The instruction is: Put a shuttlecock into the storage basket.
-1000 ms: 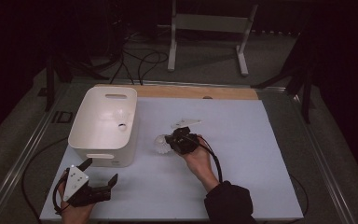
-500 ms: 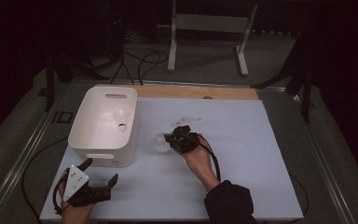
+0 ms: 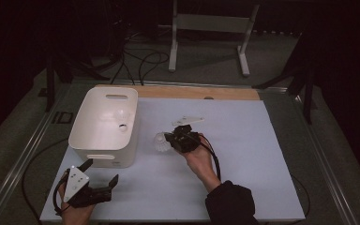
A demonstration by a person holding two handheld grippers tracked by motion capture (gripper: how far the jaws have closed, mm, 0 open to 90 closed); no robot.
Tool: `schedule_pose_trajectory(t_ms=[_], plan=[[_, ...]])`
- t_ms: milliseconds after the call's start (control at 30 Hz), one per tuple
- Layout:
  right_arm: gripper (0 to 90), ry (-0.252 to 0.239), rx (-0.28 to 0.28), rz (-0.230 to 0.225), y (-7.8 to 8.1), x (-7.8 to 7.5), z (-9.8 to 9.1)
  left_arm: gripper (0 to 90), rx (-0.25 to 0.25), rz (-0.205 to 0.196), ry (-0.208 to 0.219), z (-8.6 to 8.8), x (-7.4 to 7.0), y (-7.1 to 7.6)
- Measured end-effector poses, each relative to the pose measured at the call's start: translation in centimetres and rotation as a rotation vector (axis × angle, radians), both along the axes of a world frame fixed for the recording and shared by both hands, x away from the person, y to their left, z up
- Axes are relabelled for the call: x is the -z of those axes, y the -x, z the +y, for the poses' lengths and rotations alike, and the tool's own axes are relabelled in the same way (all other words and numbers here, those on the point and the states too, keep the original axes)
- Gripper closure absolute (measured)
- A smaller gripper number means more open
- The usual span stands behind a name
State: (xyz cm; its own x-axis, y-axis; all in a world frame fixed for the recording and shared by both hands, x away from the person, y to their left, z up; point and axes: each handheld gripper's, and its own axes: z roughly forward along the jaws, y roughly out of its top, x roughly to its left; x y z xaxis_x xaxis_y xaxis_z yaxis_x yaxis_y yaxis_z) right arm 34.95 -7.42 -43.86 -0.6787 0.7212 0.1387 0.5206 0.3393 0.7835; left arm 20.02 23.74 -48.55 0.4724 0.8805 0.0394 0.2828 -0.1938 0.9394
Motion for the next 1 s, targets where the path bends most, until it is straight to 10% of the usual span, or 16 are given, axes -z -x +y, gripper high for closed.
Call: schedule_pose_trajectory(t_ms=[1000], plan=[[88.8,-0.033,0.004,-0.024,-0.2,-1.6,0.0,0.3,-0.001,-0.001,0.001,0.0,0.0,0.0]])
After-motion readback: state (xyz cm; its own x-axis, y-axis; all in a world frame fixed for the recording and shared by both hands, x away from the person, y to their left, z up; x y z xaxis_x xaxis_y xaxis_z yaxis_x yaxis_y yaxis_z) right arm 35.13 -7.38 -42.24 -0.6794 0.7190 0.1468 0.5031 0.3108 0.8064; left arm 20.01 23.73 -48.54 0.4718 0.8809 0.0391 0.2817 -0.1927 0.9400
